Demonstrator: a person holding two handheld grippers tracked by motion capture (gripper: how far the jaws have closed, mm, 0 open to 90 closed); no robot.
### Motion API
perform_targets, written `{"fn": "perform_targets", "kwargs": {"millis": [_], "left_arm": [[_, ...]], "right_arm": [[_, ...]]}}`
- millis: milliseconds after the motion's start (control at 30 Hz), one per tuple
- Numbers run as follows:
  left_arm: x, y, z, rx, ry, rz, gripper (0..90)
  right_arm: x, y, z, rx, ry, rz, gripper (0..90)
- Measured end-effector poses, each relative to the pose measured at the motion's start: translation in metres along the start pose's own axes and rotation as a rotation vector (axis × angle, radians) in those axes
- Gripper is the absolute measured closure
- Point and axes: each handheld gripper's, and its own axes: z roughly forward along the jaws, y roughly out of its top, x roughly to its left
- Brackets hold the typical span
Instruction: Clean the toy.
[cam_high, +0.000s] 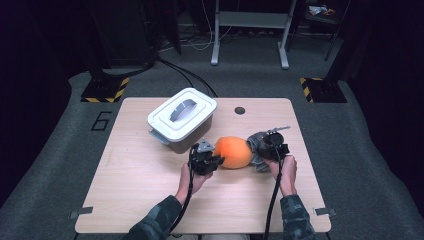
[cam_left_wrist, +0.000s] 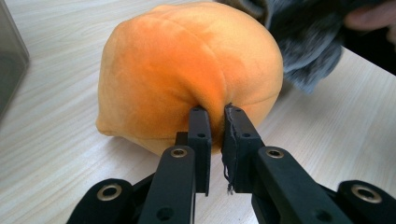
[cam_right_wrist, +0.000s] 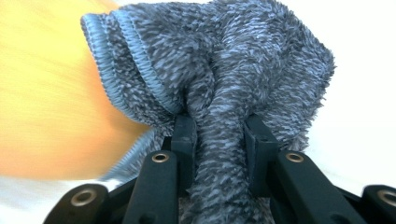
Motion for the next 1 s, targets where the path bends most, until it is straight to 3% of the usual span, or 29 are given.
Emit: {"fn": "perform_targets", "kwargs": {"millis": [167, 300, 433, 500, 567, 800, 1000], "left_arm": [[0.000, 0.001, 0.000, -0.004, 0.001, 0.006, 81.6], [-0.001, 0.001, 0.000, 0.000, -0.005, 0.002, 81.5], [-0.003, 0.002, 0.001, -0.006, -0.010, 0.008, 81.5], [-0.004, 0.002, 0.002, -0.011, -0.016, 0.001, 81.5], [-0.004, 0.003, 0.001, 0.000, -0.004, 0.016, 81.5], [-0.002, 0.001, 0.002, 0.001, -0.012, -0.001, 81.7], [-0.001, 0.001, 0.002, 0.010, -0.022, -0.012, 82.0]], "right_arm": [[0.022, 0.015, -0.029, -0.081, 0.061, -0.060, 69.8], [0.044, 0.023, -0.038, -0.119, 0.124, -0.112, 69.7], [0.068, 0.031, -0.038, -0.130, 0.176, -0.154, 69.5], [0.078, 0.033, -0.034, -0.122, 0.186, -0.173, 69.5], [0.084, 0.034, -0.027, -0.102, 0.167, -0.203, 69.2], [0.085, 0.033, -0.022, -0.100, 0.140, -0.224, 69.4], [0.074, 0.030, -0.023, -0.097, 0.121, -0.199, 69.4]]}}
